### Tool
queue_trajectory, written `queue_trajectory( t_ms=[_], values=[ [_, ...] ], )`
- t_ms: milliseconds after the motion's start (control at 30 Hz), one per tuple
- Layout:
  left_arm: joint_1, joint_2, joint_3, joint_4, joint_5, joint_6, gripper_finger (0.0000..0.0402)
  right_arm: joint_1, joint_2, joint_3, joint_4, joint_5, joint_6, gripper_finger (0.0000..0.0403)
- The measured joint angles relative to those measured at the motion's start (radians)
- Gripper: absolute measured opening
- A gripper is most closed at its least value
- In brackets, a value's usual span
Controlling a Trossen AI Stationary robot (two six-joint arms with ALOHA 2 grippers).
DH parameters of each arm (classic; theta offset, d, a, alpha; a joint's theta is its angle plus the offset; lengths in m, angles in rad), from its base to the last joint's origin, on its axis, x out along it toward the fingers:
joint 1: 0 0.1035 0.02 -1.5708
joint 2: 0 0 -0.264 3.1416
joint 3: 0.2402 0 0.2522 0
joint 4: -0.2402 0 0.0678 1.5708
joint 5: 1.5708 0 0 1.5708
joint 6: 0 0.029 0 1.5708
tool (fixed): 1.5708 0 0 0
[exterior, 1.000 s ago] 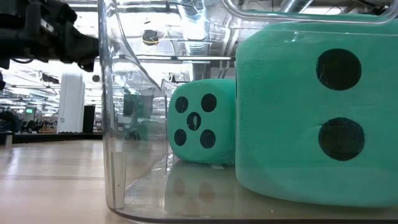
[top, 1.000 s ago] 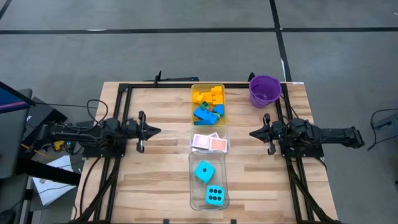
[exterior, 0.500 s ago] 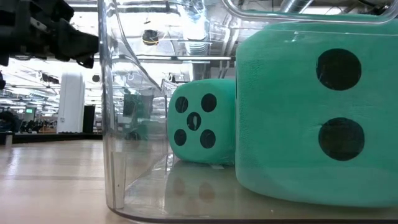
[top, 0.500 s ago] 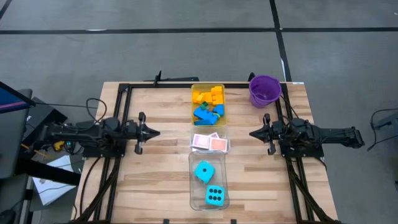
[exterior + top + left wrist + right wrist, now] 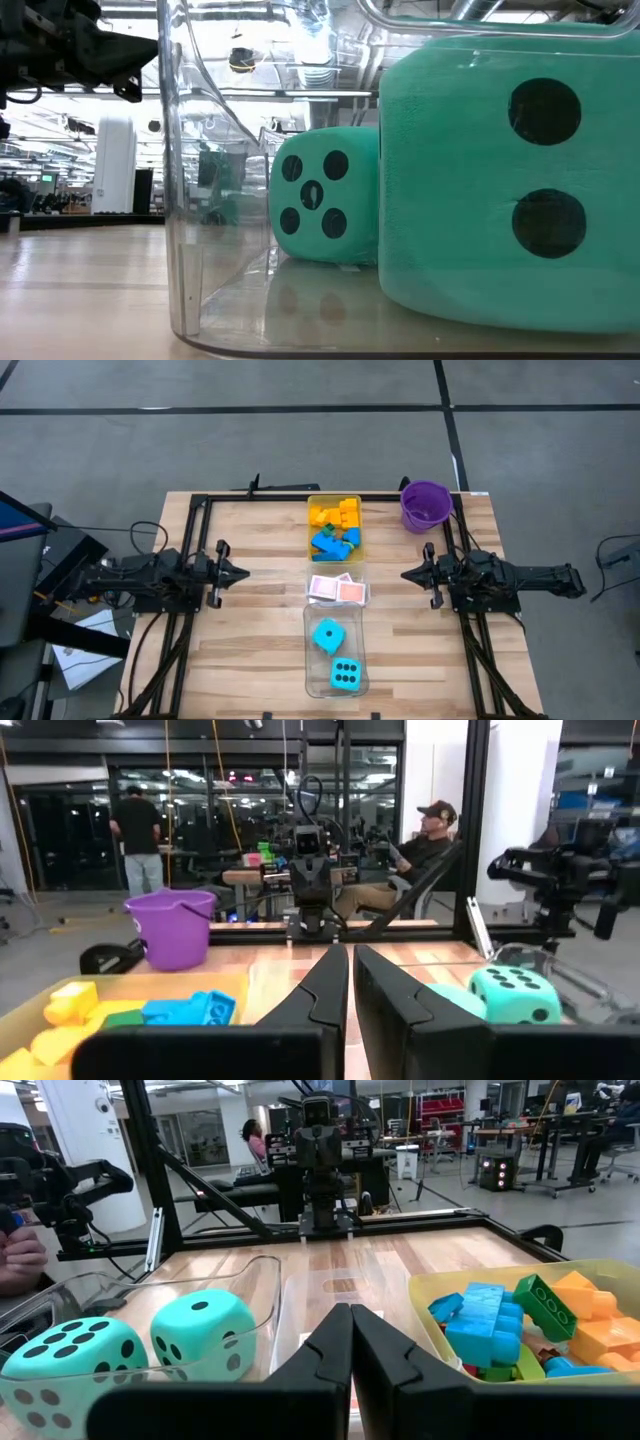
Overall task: Pick & Place Toys
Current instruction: Return to Home Position
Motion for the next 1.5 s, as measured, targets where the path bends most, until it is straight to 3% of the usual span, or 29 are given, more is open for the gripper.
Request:
queue_trajectory(
  t_ms=[167,1500],
  values=[
    [0.0,-0.071,0.0,-0.072,-0.001,-0.022,0.0017,0.0,0.0,0.0,0.0,0.0,0.0,0.0],
    [0.0,-0.063,-0.001,-0.039,-0.006,-0.009,0.0017,0.0,0.0,0.0,0.002,0.0,0.0,0.0]
  ],
)
